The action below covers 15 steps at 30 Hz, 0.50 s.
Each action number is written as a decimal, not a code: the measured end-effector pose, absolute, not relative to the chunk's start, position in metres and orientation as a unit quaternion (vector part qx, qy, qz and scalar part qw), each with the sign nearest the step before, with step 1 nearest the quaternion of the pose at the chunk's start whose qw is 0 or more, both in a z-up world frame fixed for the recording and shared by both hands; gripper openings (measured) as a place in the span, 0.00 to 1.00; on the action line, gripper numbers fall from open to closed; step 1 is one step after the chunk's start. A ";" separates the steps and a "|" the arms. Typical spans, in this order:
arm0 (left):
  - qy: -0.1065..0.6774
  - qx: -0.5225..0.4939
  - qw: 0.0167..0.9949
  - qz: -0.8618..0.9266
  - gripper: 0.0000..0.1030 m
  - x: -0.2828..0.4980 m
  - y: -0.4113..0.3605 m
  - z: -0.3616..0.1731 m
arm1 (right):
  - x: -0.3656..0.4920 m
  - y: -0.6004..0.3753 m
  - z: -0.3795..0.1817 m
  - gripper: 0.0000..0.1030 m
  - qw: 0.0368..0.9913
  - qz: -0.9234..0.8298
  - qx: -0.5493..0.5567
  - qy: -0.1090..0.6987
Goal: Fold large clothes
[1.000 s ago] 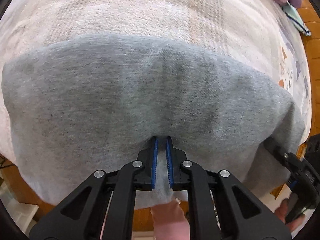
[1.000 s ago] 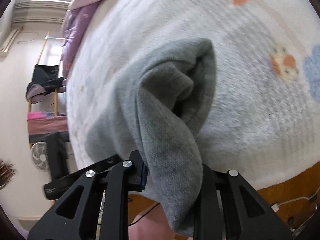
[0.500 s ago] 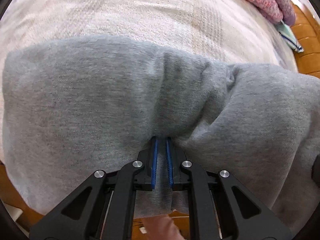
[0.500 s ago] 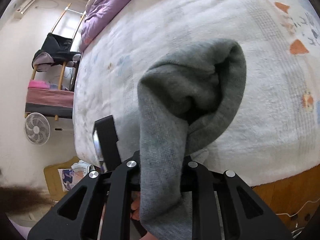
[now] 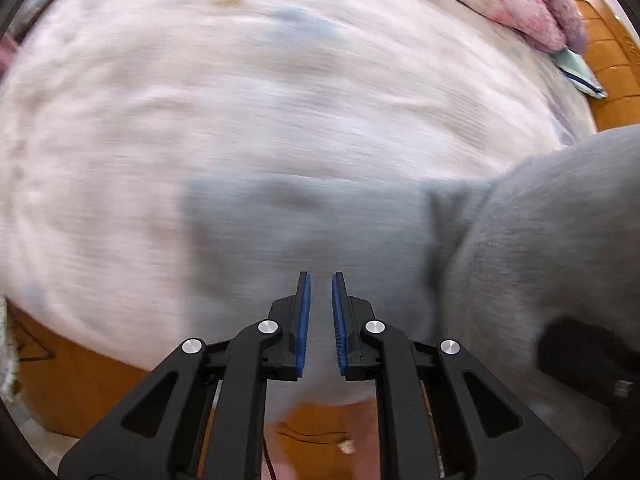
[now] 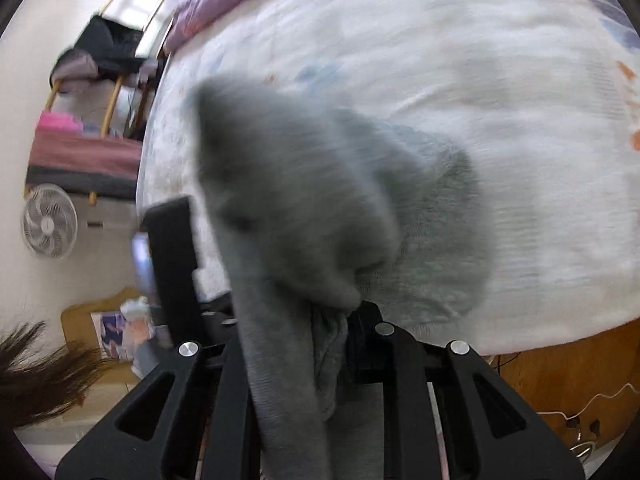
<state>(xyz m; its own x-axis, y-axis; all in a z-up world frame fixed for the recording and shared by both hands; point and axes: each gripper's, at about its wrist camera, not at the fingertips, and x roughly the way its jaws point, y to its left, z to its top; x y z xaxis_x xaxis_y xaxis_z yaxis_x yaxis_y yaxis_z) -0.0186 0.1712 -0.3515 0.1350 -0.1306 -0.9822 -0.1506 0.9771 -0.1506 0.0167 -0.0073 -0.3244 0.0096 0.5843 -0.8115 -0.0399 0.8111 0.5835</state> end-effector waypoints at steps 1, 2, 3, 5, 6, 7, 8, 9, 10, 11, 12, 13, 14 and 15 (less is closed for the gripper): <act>0.657 -0.105 0.746 0.018 0.16 -0.025 0.191 -0.349 | 0.015 0.007 -0.330 0.15 0.680 0.228 0.195 0.669; 0.658 -0.106 0.745 0.028 0.18 -0.032 0.211 -0.347 | 0.014 0.022 -0.337 0.15 0.679 0.225 0.184 0.674; 0.660 -0.106 0.743 0.038 0.21 -0.027 0.217 -0.350 | 0.014 0.040 -0.352 0.15 0.674 0.215 0.173 0.685; 0.670 -0.095 0.733 0.068 0.21 -0.026 0.234 -0.360 | 0.017 0.061 -0.374 0.15 0.668 0.197 0.177 0.695; 0.673 -0.098 0.728 0.081 0.21 -0.030 0.250 -0.366 | 0.018 0.074 -0.390 0.15 0.665 0.185 0.178 0.701; 0.676 -0.104 0.724 0.087 0.21 -0.033 0.260 -0.370 | 0.021 0.087 -0.396 0.15 0.667 0.179 0.172 0.702; 0.680 -0.108 0.719 0.096 0.21 -0.034 0.269 -0.377 | 0.023 0.100 -0.404 0.15 0.672 0.173 0.156 0.703; 0.682 -0.107 0.716 0.103 0.21 -0.038 0.278 -0.379 | 0.024 0.111 -0.411 0.15 0.675 0.168 0.142 0.704; 0.683 -0.106 0.714 0.108 0.21 -0.039 0.284 -0.381 | 0.023 0.120 -0.421 0.18 0.675 0.162 0.129 0.709; 0.685 -0.108 0.712 0.112 0.21 -0.043 0.290 -0.381 | 0.022 0.126 -0.429 0.21 0.671 0.157 0.126 0.713; 0.687 -0.114 0.708 0.113 0.21 -0.048 0.296 -0.383 | 0.022 0.129 -0.432 0.35 0.667 0.160 0.131 0.716; 0.688 -0.118 0.706 0.114 0.21 -0.050 0.299 -0.386 | 0.022 0.135 -0.433 0.55 0.658 0.179 0.145 0.717; 0.689 -0.122 0.705 0.115 0.21 -0.052 0.301 -0.387 | 0.022 0.140 -0.431 0.67 0.651 0.200 0.154 0.715; 0.690 -0.123 0.704 0.116 0.21 -0.054 0.302 -0.387 | 0.022 0.144 -0.430 0.87 0.636 0.227 0.174 0.717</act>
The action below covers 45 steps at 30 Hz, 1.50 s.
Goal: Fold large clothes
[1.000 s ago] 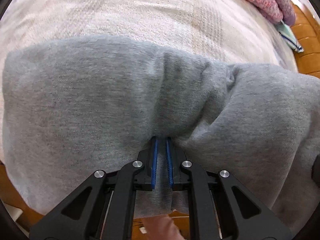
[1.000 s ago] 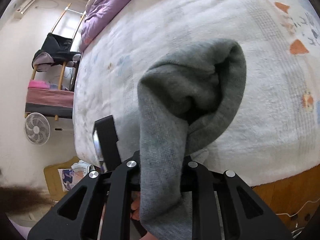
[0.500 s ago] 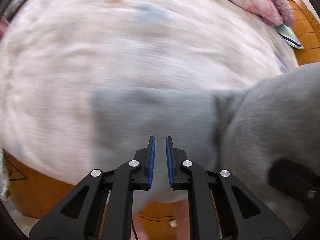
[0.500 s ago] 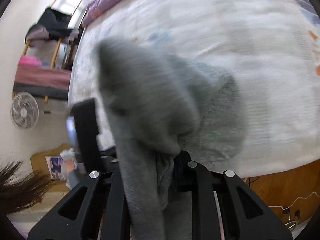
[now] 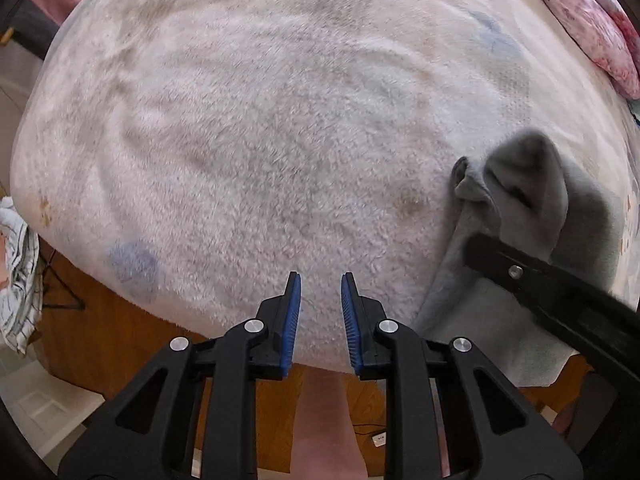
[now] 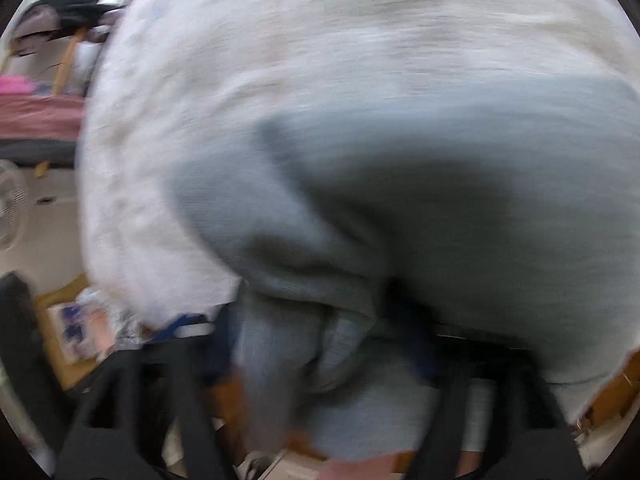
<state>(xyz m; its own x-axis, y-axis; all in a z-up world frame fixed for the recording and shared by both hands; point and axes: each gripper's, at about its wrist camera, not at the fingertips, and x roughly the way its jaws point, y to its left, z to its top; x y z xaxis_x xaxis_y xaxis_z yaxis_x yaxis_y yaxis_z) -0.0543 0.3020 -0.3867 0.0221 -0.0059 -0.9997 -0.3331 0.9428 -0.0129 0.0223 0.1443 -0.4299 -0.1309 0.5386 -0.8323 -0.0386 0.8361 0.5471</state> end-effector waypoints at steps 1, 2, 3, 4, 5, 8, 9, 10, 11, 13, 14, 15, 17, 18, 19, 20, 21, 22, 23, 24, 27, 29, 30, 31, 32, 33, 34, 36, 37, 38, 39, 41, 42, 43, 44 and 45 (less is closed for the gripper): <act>0.690 -0.126 0.703 0.119 0.21 -0.056 0.303 -0.387 | 0.021 0.147 -0.432 0.89 0.614 0.249 0.201 0.722; 0.689 -0.131 0.702 0.120 0.21 -0.055 0.303 -0.387 | 0.021 0.148 -0.436 0.89 0.588 0.266 0.231 0.728; 0.689 -0.138 0.701 0.118 0.21 -0.058 0.305 -0.384 | 0.019 0.148 -0.444 0.89 0.560 0.278 0.259 0.736; 0.689 -0.143 0.701 0.117 0.21 -0.059 0.305 -0.382 | 0.018 0.145 -0.447 0.88 0.552 0.278 0.264 0.741; 0.687 -0.146 0.702 0.116 0.21 -0.062 0.306 -0.377 | 0.018 0.141 -0.446 0.88 0.553 0.277 0.255 0.743; 0.674 -0.162 0.713 0.102 0.21 -0.065 0.305 -0.357 | 0.021 0.117 -0.429 0.88 0.557 0.288 0.264 0.733; 0.669 -0.164 0.719 0.098 0.21 -0.066 0.303 -0.349 | 0.023 0.105 -0.417 0.85 0.559 0.297 0.270 0.725; 0.661 -0.161 0.726 0.099 0.21 -0.067 0.300 -0.341 | 0.023 0.098 -0.407 0.76 0.566 0.307 0.269 0.716; 0.653 -0.159 0.734 0.097 0.21 -0.067 0.296 -0.333 | 0.023 0.089 -0.394 0.73 0.576 0.316 0.264 0.706; 0.636 -0.168 0.750 0.069 0.21 -0.063 0.283 -0.319 | 0.025 0.066 -0.369 0.55 0.611 0.315 0.245 0.683; 0.630 -0.175 0.754 0.057 0.21 -0.061 0.280 -0.313 | 0.027 0.054 -0.358 0.48 0.635 0.304 0.229 0.672; 0.623 -0.183 0.759 0.044 0.21 -0.057 0.272 -0.307 | 0.029 0.040 -0.347 0.36 0.670 0.285 0.193 0.658; 0.613 -0.188 0.768 0.016 0.21 -0.041 0.254 -0.308 | 0.031 0.019 -0.337 0.23 0.728 0.240 0.124 0.630; 0.606 -0.188 0.773 0.002 0.21 -0.035 0.245 -0.308 | 0.032 0.014 -0.337 0.16 0.740 0.230 0.104 0.623; 0.605 -0.180 0.776 -0.008 0.21 -0.027 0.234 -0.311 | 0.033 0.008 -0.340 0.08 0.751 0.214 0.070 0.621; 0.605 -0.170 0.778 -0.013 0.20 -0.022 0.224 -0.314 | 0.037 0.003 -0.345 0.06 0.757 0.200 0.054 0.620; 0.600 -0.153 0.785 -0.021 0.16 -0.013 0.214 -0.315 | 0.044 -0.002 -0.352 0.05 0.762 0.193 0.054 0.616; 0.591 -0.150 0.792 -0.032 0.15 -0.005 0.207 -0.316 | 0.047 -0.005 -0.358 0.04 0.760 0.190 0.053 0.619; 0.589 -0.155 0.792 -0.039 0.15 0.005 0.203 -0.322 | 0.051 -0.010 -0.368 0.04 0.754 0.186 0.050 0.628; 0.598 -0.161 0.784 -0.046 0.14 0.015 0.198 -0.333 | 0.057 -0.005 -0.382 0.04 0.748 0.190 0.054 0.634; 0.650 -0.128 0.749 -0.006 0.12 0.040 0.188 -0.393 | 0.066 0.006 -0.409 0.02 0.738 0.193 0.033 0.646; 0.672 -0.127 0.730 0.016 0.10 0.047 0.189 -0.435 | 0.071 0.017 -0.420 0.00 0.730 0.190 0.044 0.655; 0.671 -0.121 0.732 0.019 0.09 0.051 0.188 -0.442 | 0.073 0.021 -0.423 0.00 0.729 0.191 0.047 0.656; 0.665 -0.102 0.740 0.024 0.09 0.057 0.185 -0.444 | 0.076 0.024 -0.425 0.00 0.733 0.188 0.044 0.652; 0.667 -0.091 0.739 0.030 0.09 0.064 0.182 -0.445 | 0.079 0.026 -0.427 0.00 0.739 0.185 0.040 0.647; 0.671 -0.091 0.735 0.036 0.09 0.068 0.181 -0.445 | 0.079 0.025 -0.426 0.00 0.742 0.181 0.043 0.644; 0.678 -0.094 0.728 0.042 0.09 0.072 0.181 -0.444 | 0.078 0.021 -0.424 0.00 0.742 0.180 0.053 0.644; 0.683 -0.093 0.723 0.048 0.09 0.075 0.180 -0.434 | 0.078 0.014 -0.418 0.00 0.731 0.177 0.076 0.654; 0.680 -0.091 0.726 0.049 0.09 0.074 0.178 -0.428 | 0.077 0.007 -0.411 0.00 0.726 0.177 0.093 0.658; 0.673 -0.084 0.733 0.049 0.09 0.072 0.174 -0.416 | 0.075 0.002 -0.404 0.00 0.724 0.178 0.100 0.659; 0.670 -0.076 0.737 0.048 0.09 0.071 0.172 -0.410 | 0.072 -0.002 -0.395 0.00 0.725 0.177 0.101 0.658; 0.664 -0.063 0.744 0.048 0.09 0.068 0.165 -0.397 | 0.060 -0.012 -0.376 0.02 0.725 0.184 0.105 0.655; 0.661 -0.065 0.746 0.044 0.09 0.067 0.163 -0.392 | 0.052 -0.017 -0.369 0.02 0.720 0.193 0.107 0.658; 0.659 -0.066 0.748 0.041 0.09 0.065 0.160 -0.388 | 0.046 -0.019 -0.366 0.02 0.716 0.195 0.106 0.662; 0.658 -0.066 0.749 0.042 0.10 0.064 0.160 -0.386 | 0.038 -0.021 -0.363 0.02 0.710 0.200 0.099 0.668; 0.657 -0.063 0.750 0.046 0.10 0.062 0.159 -0.382 | 0.032 -0.020 -0.365 0.02 0.702 0.205 0.092 0.675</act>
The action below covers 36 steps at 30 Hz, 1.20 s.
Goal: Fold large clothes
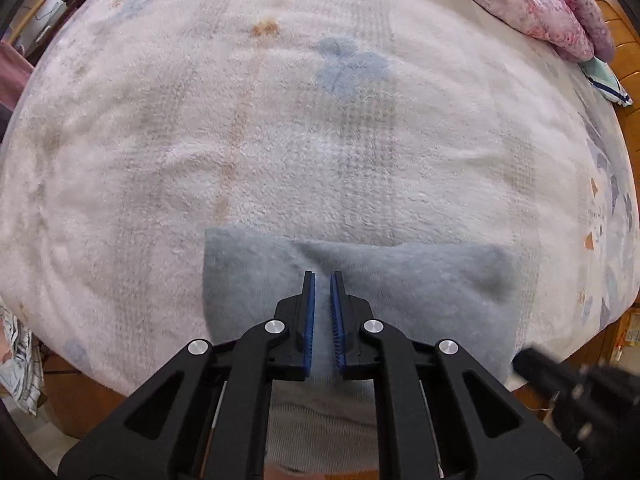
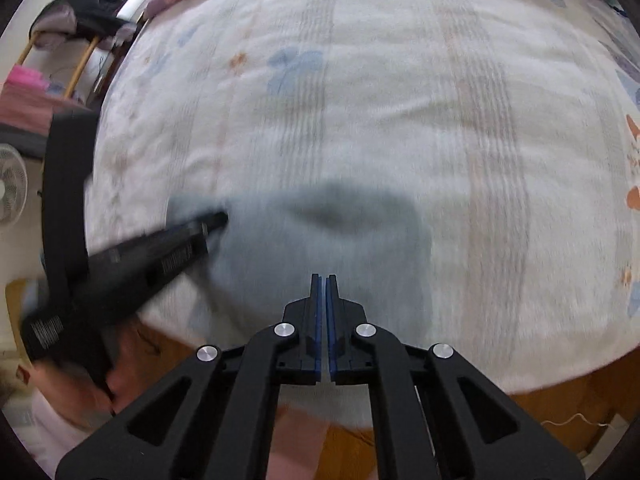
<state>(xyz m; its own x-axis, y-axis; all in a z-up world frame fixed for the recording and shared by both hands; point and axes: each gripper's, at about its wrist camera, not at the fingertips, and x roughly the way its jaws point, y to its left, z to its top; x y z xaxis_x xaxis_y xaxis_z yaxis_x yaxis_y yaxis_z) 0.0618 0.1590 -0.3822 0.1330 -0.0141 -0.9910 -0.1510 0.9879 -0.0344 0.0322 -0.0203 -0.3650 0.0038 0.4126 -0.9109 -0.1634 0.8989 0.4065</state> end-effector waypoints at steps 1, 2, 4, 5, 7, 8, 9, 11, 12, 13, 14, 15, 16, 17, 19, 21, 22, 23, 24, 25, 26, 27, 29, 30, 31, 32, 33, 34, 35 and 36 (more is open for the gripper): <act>0.657 -0.063 0.750 0.045 0.10 0.060 0.159 -0.380 | 0.030 -0.019 -0.371 0.02 0.697 0.205 0.087 0.682; 0.658 -0.066 0.749 0.042 0.10 0.057 0.158 -0.378 | 0.028 -0.016 -0.382 0.02 0.691 0.200 0.084 0.689; 0.656 -0.068 0.750 0.044 0.10 0.051 0.157 -0.373 | 0.031 -0.008 -0.418 0.00 0.675 0.200 0.094 0.704; 0.657 -0.066 0.750 0.044 0.11 0.051 0.156 -0.373 | 0.034 -0.005 -0.429 0.00 0.670 0.202 0.097 0.708; 0.661 -0.067 0.746 0.044 0.11 0.041 0.152 -0.370 | 0.042 0.001 -0.440 0.00 0.661 0.203 0.117 0.713; 0.663 -0.071 0.744 0.043 0.10 0.039 0.152 -0.369 | 0.043 0.002 -0.436 0.00 0.660 0.196 0.115 0.716; 0.670 -0.075 0.738 0.039 0.10 0.036 0.149 -0.371 | 0.042 0.002 -0.433 0.00 0.661 0.191 0.112 0.717; 0.680 -0.068 0.729 0.041 0.09 0.027 0.141 -0.376 | 0.032 -0.002 -0.416 0.00 0.665 0.184 0.107 0.716; 0.685 -0.063 0.725 0.043 0.09 0.024 0.137 -0.379 | 0.026 -0.006 -0.408 0.00 0.666 0.183 0.105 0.716; 0.686 -0.060 0.723 0.045 0.09 0.021 0.133 -0.383 | 0.019 -0.010 -0.404 0.00 0.664 0.182 0.101 0.718; 0.683 -0.049 0.727 0.049 0.09 0.019 0.129 -0.388 | 0.012 -0.013 -0.402 0.01 0.661 0.178 0.093 0.723; 0.679 -0.036 0.732 0.054 0.09 0.018 0.127 -0.394 | 0.009 -0.014 -0.406 0.01 0.659 0.173 0.085 0.727; 0.675 -0.013 0.735 0.059 0.09 0.021 0.123 -0.404 | 0.005 -0.016 -0.415 0.00 0.657 0.165 0.078 0.731; 0.677 0.000 0.733 0.063 0.09 0.025 0.121 -0.420 | 0.003 -0.018 -0.429 0.00 0.655 0.163 0.091 0.732; 0.681 0.004 0.728 0.070 0.04 0.035 0.122 -0.446 | 0.006 -0.013 -0.458 0.00 0.650 0.158 0.112 0.734; 0.686 0.025 0.724 0.067 0.02 0.040 0.119 -0.449 | 0.009 -0.005 -0.461 0.00 0.653 0.158 0.099 0.734; 0.688 0.025 0.722 0.065 0.02 0.039 0.119 -0.445 | 0.009 -0.003 -0.454 0.00 0.651 0.153 0.089 0.739; 0.689 0.016 0.722 0.060 0.02 0.035 0.122 -0.436 | 0.007 -0.003 -0.447 0.00 0.650 0.152 0.087 0.740; 0.688 0.006 0.724 0.056 0.02 0.030 0.125 -0.427 | 0.004 -0.006 -0.437 0.00 0.650 0.156 0.091 0.738; 0.686 -0.006 0.725 0.054 0.05 0.024 0.129 -0.417 | 0.002 -0.009 -0.429 0.00 0.651 0.161 0.095 0.736; 0.685 -0.024 0.726 0.052 0.06 0.013 0.136 -0.404 | -0.003 -0.014 -0.421 0.00 0.650 0.163 0.094 0.736; 0.687 -0.039 0.724 0.050 0.08 0.005 0.140 -0.398 | -0.007 -0.017 -0.418 0.01 0.647 0.162 0.088 0.740; 0.704 -0.081 0.705 0.041 0.13 -0.019 0.150 -0.397 | -0.016 -0.020 -0.425 0.04 0.640 0.156 0.078 0.749; 0.712 -0.092 0.695 0.040 0.15 -0.027 0.152 -0.402 | -0.018 -0.021 -0.431 0.04 0.638 0.151 0.077 0.751; 0.723 -0.099 0.683 0.043 0.15 -0.035 0.153 -0.415 | -0.022 -0.022 -0.448 0.01 0.636 0.142 0.081 0.754; 0.735 -0.103 0.668 0.055 0.16 -0.045 0.157 -0.438 | -0.023 -0.021 -0.462 0.00 0.640 0.133 0.083 0.752; 0.736 -0.109 0.666 0.056 0.18 -0.048 0.160 -0.454 | -0.023 -0.017 -0.475 0.00 0.648 0.122 0.076 0.748; 0.727 -0.111 0.676 0.049 0.18 -0.050 0.162 -0.466 | -0.023 -0.013 -0.476 0.00 0.654 0.120 0.066 0.744; 0.724 -0.108 0.680 0.044 0.19 -0.048 0.163 -0.465 | -0.024 -0.008 -0.473 0.00 0.657 0.119 0.051 0.743; 0.729 -0.106 0.675 0.042 0.19 -0.046 0.163 -0.462 | -0.026 -0.001 -0.467 0.00 0.661 0.121 0.025 0.740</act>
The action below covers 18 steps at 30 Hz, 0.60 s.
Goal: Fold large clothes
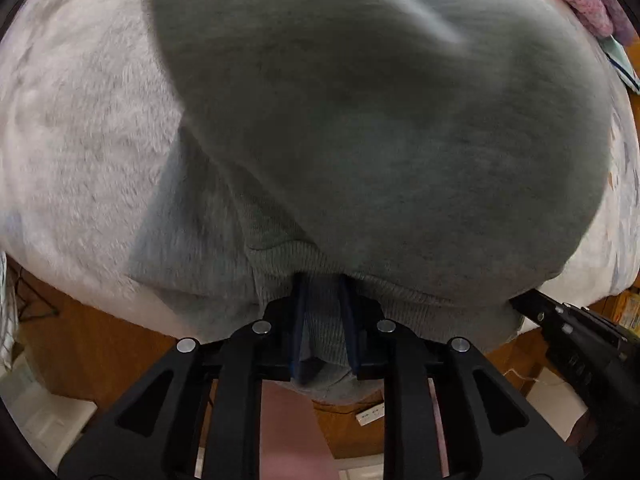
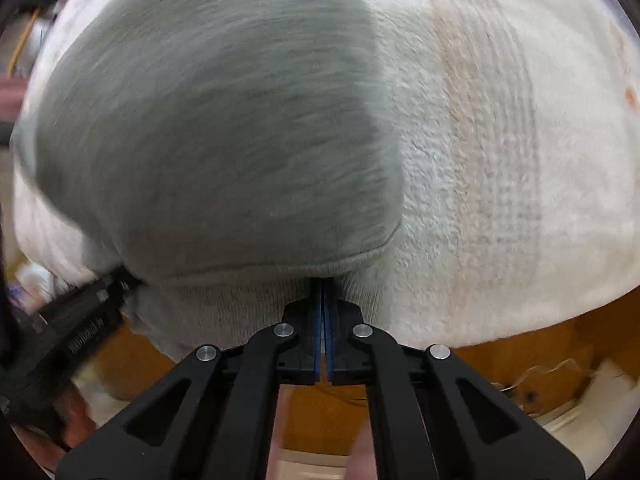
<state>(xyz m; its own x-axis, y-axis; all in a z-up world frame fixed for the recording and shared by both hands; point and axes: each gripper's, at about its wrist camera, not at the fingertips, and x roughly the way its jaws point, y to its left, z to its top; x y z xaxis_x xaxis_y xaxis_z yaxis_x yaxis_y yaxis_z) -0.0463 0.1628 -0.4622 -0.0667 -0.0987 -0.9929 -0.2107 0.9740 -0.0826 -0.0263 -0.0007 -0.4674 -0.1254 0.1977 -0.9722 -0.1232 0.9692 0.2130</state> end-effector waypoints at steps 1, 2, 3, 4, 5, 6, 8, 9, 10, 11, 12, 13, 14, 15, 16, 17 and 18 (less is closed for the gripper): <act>0.732 -0.103 0.672 0.038 0.19 -0.045 0.163 -0.456 | -0.029 0.005 -0.462 0.03 0.663 0.130 0.005 0.737; 0.731 -0.097 0.674 0.034 0.22 -0.046 0.164 -0.448 | -0.029 0.006 -0.457 0.04 0.660 0.138 0.007 0.738; 0.729 -0.088 0.678 0.037 0.40 -0.046 0.165 -0.441 | -0.028 0.003 -0.451 0.06 0.651 0.152 0.022 0.743; 0.722 -0.073 0.687 0.045 0.67 -0.048 0.168 -0.430 | -0.027 0.000 -0.447 0.16 0.644 0.161 0.037 0.747; 0.709 -0.062 0.701 0.051 0.75 -0.051 0.172 -0.418 | -0.026 -0.008 -0.444 0.30 0.635 0.165 0.054 0.753; 0.700 -0.059 0.710 0.051 0.77 -0.053 0.177 -0.409 | -0.024 -0.016 -0.438 0.73 0.635 0.154 0.056 0.755; 0.692 -0.071 0.716 0.051 0.77 -0.055 0.191 -0.399 | -0.022 -0.028 -0.425 0.87 0.659 0.140 0.051 0.737; 0.691 -0.092 0.716 0.049 0.79 -0.055 0.201 -0.395 | -0.020 -0.033 -0.418 0.87 0.668 0.152 0.059 0.726; 0.688 -0.114 0.716 0.041 0.83 -0.054 0.210 -0.394 | -0.018 -0.037 -0.415 0.87 0.668 0.166 0.069 0.722; 0.683 -0.139 0.716 0.027 0.85 -0.052 0.221 -0.395 | -0.016 -0.040 -0.414 0.87 0.668 0.170 0.077 0.721; 0.682 -0.151 0.715 0.022 0.86 -0.051 0.227 -0.396 | -0.013 -0.044 -0.414 0.88 0.669 0.167 0.084 0.720; 0.682 -0.168 0.711 0.015 0.86 -0.048 0.237 -0.400 | -0.010 -0.048 -0.417 0.88 0.668 0.166 0.096 0.719; 0.682 -0.181 0.709 0.008 0.86 -0.046 0.244 -0.402 | -0.002 -0.044 -0.420 0.88 0.664 0.171 0.109 0.720; 0.681 -0.203 0.704 -0.009 0.87 -0.041 0.254 -0.407 | 0.003 -0.045 -0.423 0.88 0.659 0.182 0.129 0.719; 0.678 -0.227 0.699 -0.030 0.87 -0.037 0.263 -0.412 | 0.006 -0.040 -0.425 0.88 0.657 0.192 0.140 0.715; 0.673 -0.252 0.693 -0.060 0.88 -0.034 0.269 -0.419 | 0.011 -0.038 -0.428 0.88 0.655 0.205 0.152 0.711; 0.669 -0.272 0.686 -0.086 0.89 -0.028 0.272 -0.424 | 0.017 -0.035 -0.432 0.88 0.655 0.217 0.158 0.707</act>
<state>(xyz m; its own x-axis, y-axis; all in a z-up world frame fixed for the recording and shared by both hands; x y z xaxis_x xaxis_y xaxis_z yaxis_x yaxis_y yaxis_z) -0.0277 0.2723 -0.4242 0.0898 -0.4820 -0.8716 -0.2457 0.8374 -0.4883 0.0169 -0.0349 -0.4321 -0.0932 0.5069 -0.8569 -0.0615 0.8561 0.5131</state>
